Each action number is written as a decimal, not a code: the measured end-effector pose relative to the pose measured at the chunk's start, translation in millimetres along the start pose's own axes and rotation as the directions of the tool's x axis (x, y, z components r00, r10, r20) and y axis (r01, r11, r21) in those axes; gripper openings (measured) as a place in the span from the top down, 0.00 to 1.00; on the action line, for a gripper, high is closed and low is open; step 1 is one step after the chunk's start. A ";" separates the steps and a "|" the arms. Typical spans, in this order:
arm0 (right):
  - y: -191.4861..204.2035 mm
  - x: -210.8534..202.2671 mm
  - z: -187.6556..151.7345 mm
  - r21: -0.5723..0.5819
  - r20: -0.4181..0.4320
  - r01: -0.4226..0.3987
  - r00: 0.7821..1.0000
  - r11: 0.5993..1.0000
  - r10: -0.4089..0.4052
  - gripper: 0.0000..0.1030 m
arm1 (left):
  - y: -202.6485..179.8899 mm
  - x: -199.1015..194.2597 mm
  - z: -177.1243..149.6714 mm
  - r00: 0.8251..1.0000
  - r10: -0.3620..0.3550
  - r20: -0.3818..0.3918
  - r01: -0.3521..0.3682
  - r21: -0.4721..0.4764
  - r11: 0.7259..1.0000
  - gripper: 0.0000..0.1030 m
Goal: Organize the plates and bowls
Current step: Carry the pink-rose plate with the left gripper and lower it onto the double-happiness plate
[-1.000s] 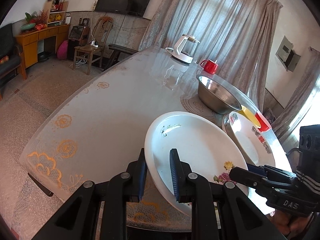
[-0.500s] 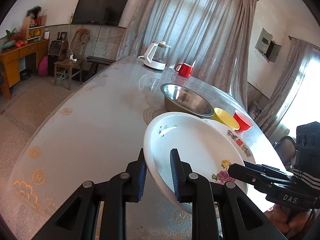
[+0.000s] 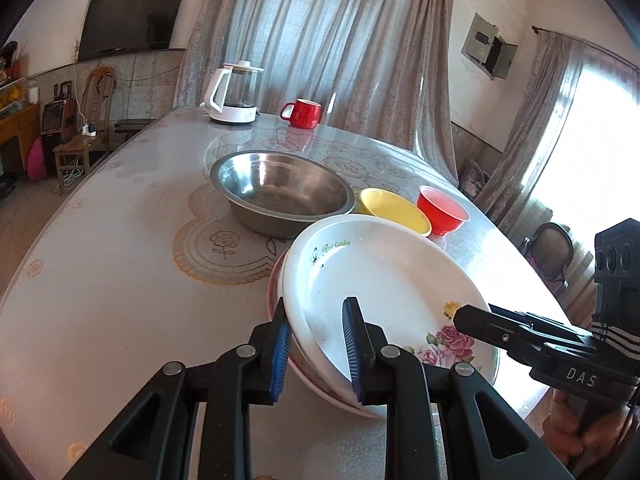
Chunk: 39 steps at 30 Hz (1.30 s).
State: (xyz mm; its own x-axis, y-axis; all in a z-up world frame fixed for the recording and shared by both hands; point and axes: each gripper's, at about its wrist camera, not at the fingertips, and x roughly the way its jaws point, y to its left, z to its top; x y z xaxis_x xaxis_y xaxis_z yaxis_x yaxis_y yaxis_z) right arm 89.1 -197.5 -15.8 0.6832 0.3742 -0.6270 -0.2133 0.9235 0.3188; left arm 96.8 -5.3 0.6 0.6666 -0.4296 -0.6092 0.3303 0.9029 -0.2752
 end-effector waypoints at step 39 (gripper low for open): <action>-30.2 23.2 1.3 -0.005 -0.036 0.181 0.983 0.983 -0.181 0.65 | -19.8 39.8 -2.5 0.995 0.012 -0.098 -0.011 0.013 1.000 0.56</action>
State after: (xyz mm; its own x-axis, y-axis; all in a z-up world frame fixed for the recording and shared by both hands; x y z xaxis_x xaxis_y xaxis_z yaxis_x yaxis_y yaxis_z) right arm 112.3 -216.9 -39.0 0.6848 0.2034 -0.6998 -0.0891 0.9764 0.1966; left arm 115.2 -40.3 -20.0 0.6020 -0.4147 -0.6823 0.3319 0.9072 -0.2586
